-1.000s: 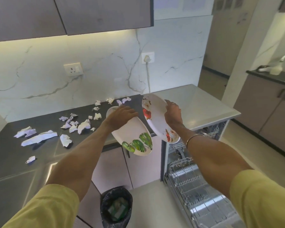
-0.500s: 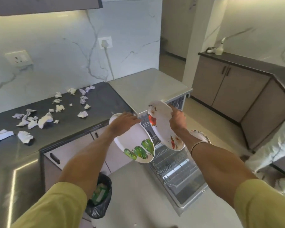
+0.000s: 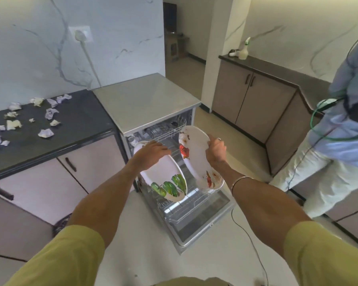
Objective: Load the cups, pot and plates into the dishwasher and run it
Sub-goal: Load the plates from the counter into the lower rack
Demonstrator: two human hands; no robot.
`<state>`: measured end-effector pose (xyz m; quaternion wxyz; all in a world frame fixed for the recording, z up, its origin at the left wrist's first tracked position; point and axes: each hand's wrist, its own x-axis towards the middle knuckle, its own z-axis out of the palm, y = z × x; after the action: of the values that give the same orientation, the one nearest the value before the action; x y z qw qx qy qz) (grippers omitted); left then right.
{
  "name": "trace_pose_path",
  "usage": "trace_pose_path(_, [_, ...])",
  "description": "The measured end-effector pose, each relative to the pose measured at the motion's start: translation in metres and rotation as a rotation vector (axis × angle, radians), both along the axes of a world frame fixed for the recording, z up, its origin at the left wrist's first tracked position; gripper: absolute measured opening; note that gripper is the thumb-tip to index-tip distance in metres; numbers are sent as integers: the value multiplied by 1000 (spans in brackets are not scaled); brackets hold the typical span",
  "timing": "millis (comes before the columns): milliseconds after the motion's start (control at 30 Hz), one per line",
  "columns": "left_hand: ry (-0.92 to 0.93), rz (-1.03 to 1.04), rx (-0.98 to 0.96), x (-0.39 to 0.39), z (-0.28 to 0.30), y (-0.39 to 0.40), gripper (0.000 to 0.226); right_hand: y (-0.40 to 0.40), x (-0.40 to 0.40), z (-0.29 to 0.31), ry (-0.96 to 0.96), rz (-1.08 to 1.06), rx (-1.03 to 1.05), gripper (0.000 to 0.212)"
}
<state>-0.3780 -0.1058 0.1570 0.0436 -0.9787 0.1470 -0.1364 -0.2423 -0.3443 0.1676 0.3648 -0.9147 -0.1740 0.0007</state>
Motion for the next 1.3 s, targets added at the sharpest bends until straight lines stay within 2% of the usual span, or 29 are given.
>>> trace_pose_path(233, [0,37,-62,44,-16,-65,52,-58,39,-11,2,1,-28,54])
trace_pose_path(400, [37,38,-78,70,-31,-81,46,-71,65,-28,9,-31,-51,54])
trace_pose_path(667, [214,105,14,130,-73,-62,42,-56,126,-49,95,1,-61,52])
trace_pose_path(800, [287,142,-28,160,-81,-54,40,-43,159,-54,111,37,-88,47])
trace_pose_path(1033, [309,192,-107,192,-69,-49,38,-24,202,-59,126,109,-136,46])
trace_pose_path(1300, [365,246,-13,222,-83,-60,37,-2,251,-83,232,158,-191,52])
